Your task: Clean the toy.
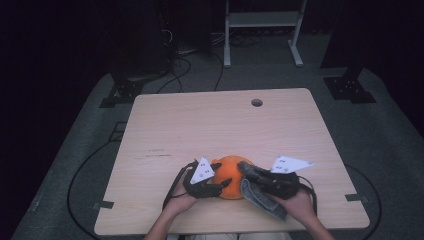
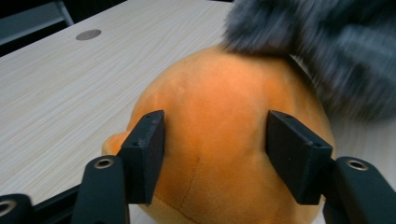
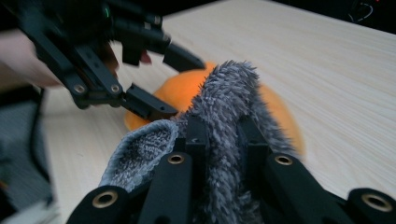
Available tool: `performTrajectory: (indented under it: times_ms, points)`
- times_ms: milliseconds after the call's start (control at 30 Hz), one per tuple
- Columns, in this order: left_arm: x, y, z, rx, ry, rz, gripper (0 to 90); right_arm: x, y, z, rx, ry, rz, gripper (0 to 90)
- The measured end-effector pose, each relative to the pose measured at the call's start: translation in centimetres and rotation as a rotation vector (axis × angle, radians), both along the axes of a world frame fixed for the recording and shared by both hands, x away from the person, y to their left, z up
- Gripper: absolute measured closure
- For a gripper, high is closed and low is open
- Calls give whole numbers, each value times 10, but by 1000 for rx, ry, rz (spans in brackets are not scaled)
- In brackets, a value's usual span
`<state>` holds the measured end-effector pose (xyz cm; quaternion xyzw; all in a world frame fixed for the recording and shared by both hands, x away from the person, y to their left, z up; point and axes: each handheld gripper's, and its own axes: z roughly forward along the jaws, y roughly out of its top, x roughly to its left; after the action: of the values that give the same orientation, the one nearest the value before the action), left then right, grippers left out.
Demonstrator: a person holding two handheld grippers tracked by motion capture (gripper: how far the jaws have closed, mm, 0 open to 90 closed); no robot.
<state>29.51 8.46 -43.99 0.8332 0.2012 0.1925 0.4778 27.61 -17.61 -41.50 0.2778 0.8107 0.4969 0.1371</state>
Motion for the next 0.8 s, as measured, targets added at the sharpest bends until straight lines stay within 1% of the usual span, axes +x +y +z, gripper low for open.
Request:
performTrajectory:
  times_ms: [33, 67, 100, 133, 233, 300, 333, 367, 400, 433, 467, 500, 533, 567, 600, 633, 667, 700, 733, 767, 800]
  points:
    - [0, 0, 0, 0, 0, 0, 398, 0, 0, 0, 0, 0, 0, 774]
    - [1, 0, -1, 5, -5, 4, 398, 1, 5, -4, -34, -29, -7, 774]
    - [2, 2, -1, -5, 4, 4, 403, 2, 6, -7, -45, -60, -21, 775]
    - [5, 4, -2, -33, 25, 5, 406, 6, 1, -10, -39, -63, -56, 776]
    - [5, 5, -3, -48, 31, 6, 404, 12, -13, -16, -43, -41, -126, 777]
    - [5, 5, -4, -47, 32, 7, 396, 15, -22, -19, -72, -18, -172, 777]
    - [5, 5, -4, -46, 34, 13, 390, 17, -26, -22, -90, 3, -189, 777]
    - [5, 5, -4, -46, 34, 13, 386, 17, -26, -22, -90, 3, -189, 777]
    - [5, 5, -4, -44, 33, 17, 384, 17, -31, -25, -72, 37, -192, 777]
    - [5, 5, -4, -40, 32, 20, 381, 14, -30, -24, -62, 31, -182, 777]
    - [6, 4, -5, -39, 32, 24, 378, 11, -27, -21, -60, 11, -169, 776]
    - [6, 4, -5, -39, 32, 24, 375, 11, -27, -21, -60, 11, -169, 776]
    - [7, 5, -5, -49, 37, 29, 375, 6, -21, -14, -13, -18, -120, 776]
    - [7, 5, -6, -50, 39, 32, 375, 4, -19, -12, 24, -25, -82, 775]
    - [8, 5, -6, -53, 42, 35, 375, 1, -16, -11, 47, -29, -47, 775]
    - [8, 5, -6, -53, 42, 35, 375, 1, -16, -11, 47, -29, -47, 775]
    - [7, 5, -6, -55, 41, 35, 375, -1, -10, -13, 10, -47, -34, 774]
    - [7, 5, -5, -53, 42, 30, 375, 0, -10, -17, -9, -59, -38, 773]
    - [7, 6, -3, -66, 47, 14, 368, 1, -11, -19, -19, -66, -49, 774]
    - [7, 6, -3, -66, 47, 14, 341, 4, -13, -21, -24, -58, -70, 774]
    - [7, 8, -1, -77, 50, -6, 292, 7, -17, -21, -18, -40, -85, 774]
